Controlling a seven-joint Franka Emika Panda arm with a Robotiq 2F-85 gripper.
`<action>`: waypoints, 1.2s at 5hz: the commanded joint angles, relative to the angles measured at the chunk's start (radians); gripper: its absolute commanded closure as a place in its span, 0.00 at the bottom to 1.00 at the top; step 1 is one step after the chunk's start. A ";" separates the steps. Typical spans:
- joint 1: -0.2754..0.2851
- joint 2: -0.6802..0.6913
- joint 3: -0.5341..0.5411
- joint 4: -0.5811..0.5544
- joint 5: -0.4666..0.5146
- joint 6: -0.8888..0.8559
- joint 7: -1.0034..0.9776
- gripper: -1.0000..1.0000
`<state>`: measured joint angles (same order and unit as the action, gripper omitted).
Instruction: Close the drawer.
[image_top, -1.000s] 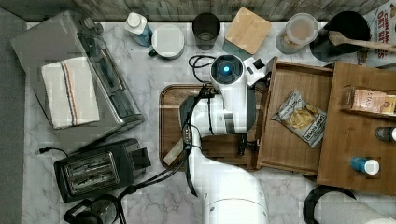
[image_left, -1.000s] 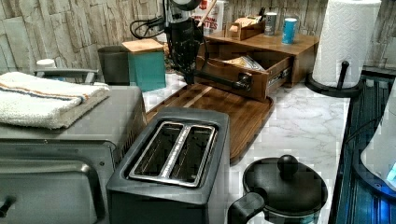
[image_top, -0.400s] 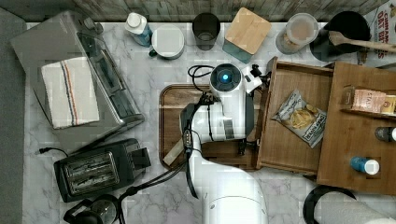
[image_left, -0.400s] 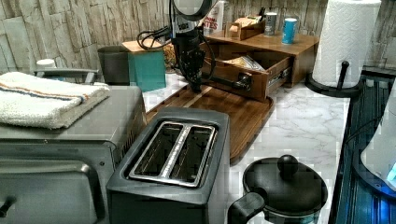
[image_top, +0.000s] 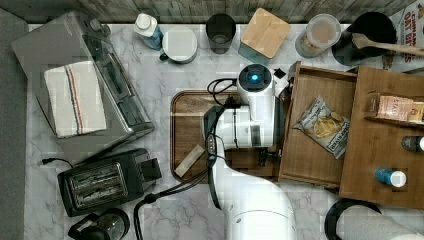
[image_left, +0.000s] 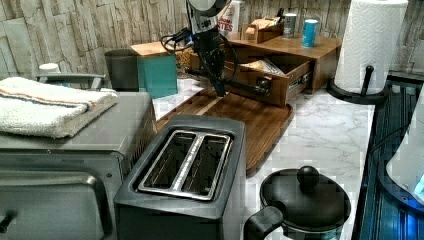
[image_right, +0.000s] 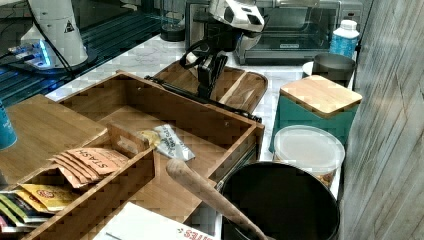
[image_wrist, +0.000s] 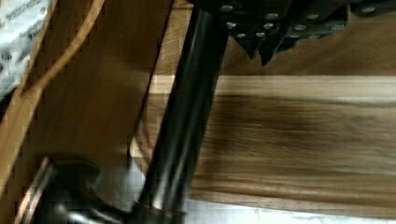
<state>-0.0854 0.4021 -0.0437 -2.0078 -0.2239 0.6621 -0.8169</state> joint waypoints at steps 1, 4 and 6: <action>-0.173 0.002 -0.103 0.233 0.083 -0.034 -0.183 1.00; -0.402 0.067 -0.111 0.359 0.161 0.094 -0.399 1.00; -0.407 0.046 -0.200 0.356 0.061 0.010 -0.293 1.00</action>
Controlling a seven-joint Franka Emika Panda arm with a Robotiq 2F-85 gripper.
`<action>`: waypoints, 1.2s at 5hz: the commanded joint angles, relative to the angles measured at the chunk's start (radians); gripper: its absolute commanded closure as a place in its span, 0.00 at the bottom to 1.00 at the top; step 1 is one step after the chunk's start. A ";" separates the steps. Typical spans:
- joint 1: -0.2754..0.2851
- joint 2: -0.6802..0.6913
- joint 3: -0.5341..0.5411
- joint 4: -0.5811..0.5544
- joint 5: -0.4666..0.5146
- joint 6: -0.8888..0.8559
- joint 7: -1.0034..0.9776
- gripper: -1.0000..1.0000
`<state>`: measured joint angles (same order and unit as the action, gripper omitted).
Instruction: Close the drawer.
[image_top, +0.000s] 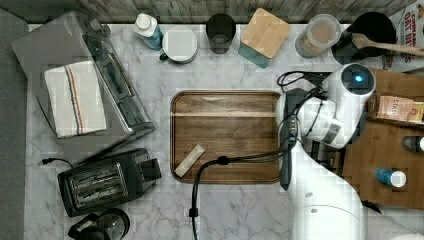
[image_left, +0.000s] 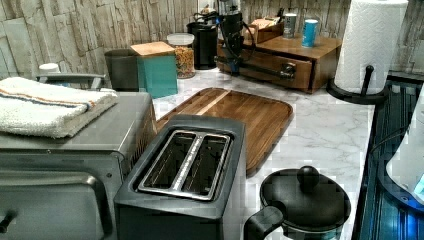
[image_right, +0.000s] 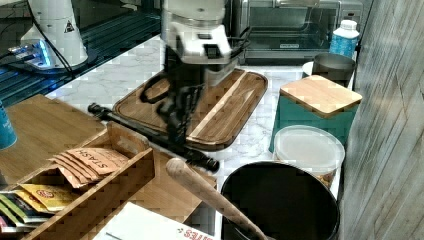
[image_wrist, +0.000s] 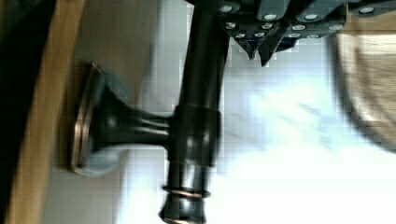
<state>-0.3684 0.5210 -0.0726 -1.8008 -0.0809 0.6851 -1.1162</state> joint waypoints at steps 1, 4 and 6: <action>-0.123 -0.075 -0.197 0.074 -0.099 0.113 0.066 1.00; -0.132 -0.076 -0.186 0.074 -0.106 0.112 0.071 1.00; -0.132 -0.076 -0.186 0.074 -0.106 0.112 0.071 1.00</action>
